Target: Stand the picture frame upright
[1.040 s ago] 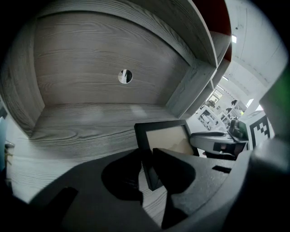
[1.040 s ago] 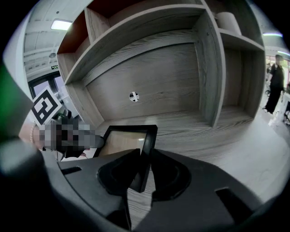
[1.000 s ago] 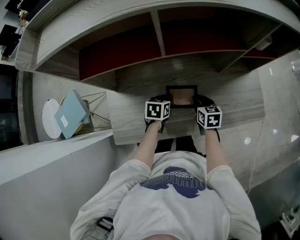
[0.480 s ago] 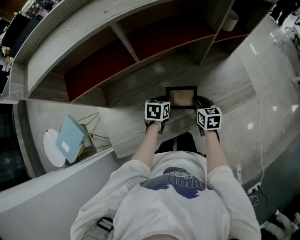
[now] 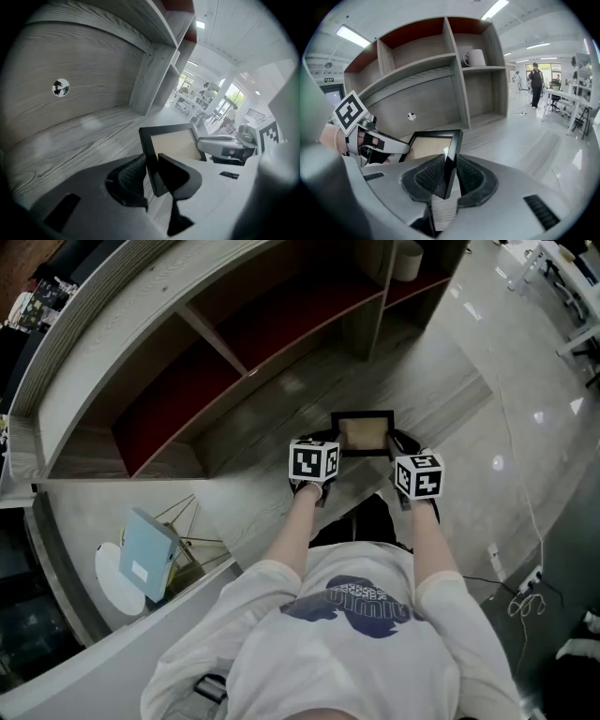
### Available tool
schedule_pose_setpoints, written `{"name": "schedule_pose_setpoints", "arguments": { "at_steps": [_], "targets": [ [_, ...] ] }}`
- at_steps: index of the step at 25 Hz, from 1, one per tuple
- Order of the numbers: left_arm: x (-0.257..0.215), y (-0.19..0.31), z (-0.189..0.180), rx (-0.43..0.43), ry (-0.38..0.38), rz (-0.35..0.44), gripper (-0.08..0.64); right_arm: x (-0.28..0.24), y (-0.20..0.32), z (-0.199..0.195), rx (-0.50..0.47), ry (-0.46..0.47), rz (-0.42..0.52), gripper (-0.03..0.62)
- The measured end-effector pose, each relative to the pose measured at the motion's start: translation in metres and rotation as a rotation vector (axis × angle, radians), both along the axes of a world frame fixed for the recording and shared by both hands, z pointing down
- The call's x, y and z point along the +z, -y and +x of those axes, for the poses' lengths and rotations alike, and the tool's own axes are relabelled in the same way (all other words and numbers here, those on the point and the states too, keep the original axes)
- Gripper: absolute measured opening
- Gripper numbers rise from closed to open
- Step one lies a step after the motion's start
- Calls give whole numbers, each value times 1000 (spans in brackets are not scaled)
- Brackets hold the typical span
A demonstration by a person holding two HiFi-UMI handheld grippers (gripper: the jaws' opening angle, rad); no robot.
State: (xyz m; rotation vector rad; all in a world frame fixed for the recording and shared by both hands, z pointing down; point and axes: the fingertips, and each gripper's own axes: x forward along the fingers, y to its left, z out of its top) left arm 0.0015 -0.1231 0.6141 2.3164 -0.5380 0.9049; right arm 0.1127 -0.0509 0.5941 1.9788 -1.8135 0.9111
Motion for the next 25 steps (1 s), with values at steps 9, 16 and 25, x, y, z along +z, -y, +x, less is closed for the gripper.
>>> {"name": "schedule_pose_setpoints", "arguments": {
  "at_steps": [9,16,25],
  "targets": [
    [-3,-9,15,33,0,5,86,-4,-13,12,27,2,13,72],
    [-8,-8,29,-26,18,20,84,-5,-8,29,-35,23,32,74],
    [-15,-10,61,-154,25,30,84,-14,6,70,-185,39,50,75]
  ]
}}
